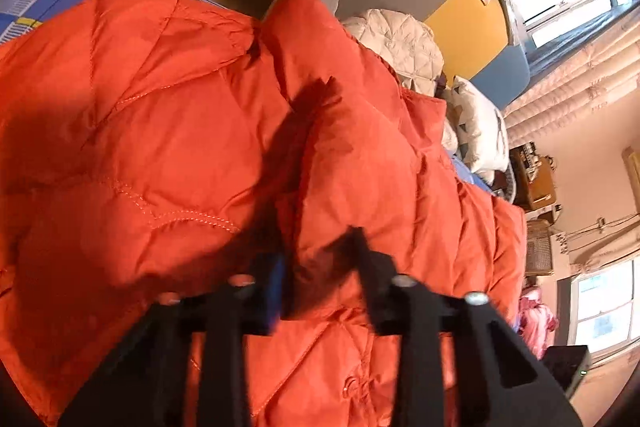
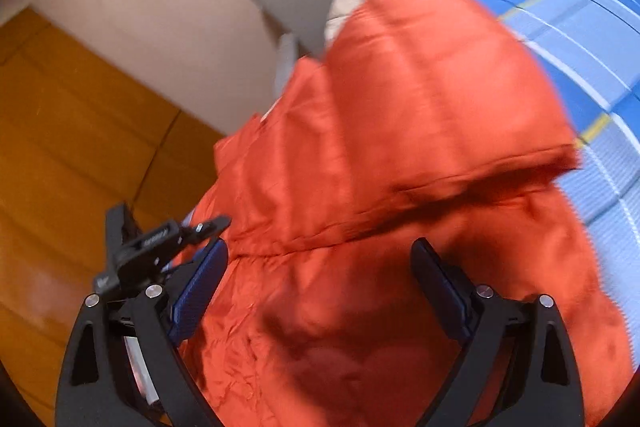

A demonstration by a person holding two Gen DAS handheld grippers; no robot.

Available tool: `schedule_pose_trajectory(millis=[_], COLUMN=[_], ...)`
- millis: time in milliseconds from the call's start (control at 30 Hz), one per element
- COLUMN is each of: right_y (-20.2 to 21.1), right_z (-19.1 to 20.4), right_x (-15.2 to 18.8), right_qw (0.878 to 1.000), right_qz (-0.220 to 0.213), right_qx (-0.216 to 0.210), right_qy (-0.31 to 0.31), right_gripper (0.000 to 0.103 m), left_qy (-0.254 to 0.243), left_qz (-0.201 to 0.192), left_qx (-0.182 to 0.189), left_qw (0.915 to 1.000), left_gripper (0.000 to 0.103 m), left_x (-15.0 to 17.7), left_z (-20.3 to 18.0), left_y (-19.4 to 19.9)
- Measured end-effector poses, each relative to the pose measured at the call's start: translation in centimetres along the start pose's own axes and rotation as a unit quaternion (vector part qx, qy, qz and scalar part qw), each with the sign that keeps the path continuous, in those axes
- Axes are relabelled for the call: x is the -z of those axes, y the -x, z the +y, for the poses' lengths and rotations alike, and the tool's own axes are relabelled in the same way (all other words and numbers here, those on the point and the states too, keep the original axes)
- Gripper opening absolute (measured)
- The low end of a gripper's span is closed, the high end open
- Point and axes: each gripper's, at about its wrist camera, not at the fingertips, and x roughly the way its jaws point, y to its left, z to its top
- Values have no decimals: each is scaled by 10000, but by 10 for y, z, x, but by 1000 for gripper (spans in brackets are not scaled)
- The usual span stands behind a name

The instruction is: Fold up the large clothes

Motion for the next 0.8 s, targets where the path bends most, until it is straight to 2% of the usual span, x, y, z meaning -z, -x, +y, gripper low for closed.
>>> schedule_pose_trajectory(millis=[67,167,367,567,633,800], right_y=[4,9,9,6,5,8], right_z=[-8,-19,-27,-35,-37,-26], right_x=[-4,-13,-20,-26,-26,-21], right_qw=[9997,9984,9964,9955,9953,9980], right_qz=[-119,-306,-513,-556,-532,-299], right_qx=[7,-39,22,59,51,232], right_qy=[-211,-482,-677,-762,-810,-514], right_gripper=[92,92,92,92,92,92], left_qy=[-96,-229,-200,-74,-45,-333], left_qz=[-126,-349,-721,-799,-760,-703], left_qx=[24,-4,-144,-519,-545,-1011], left_qw=[9999,9991,9971,9954,9956,9918], left_gripper=[10,5,4,4,4,4], left_x=[0,1,-3,1,4,13], left_z=[-3,-2,17,50,58,58], left_y=[5,21,55,69,68,63])
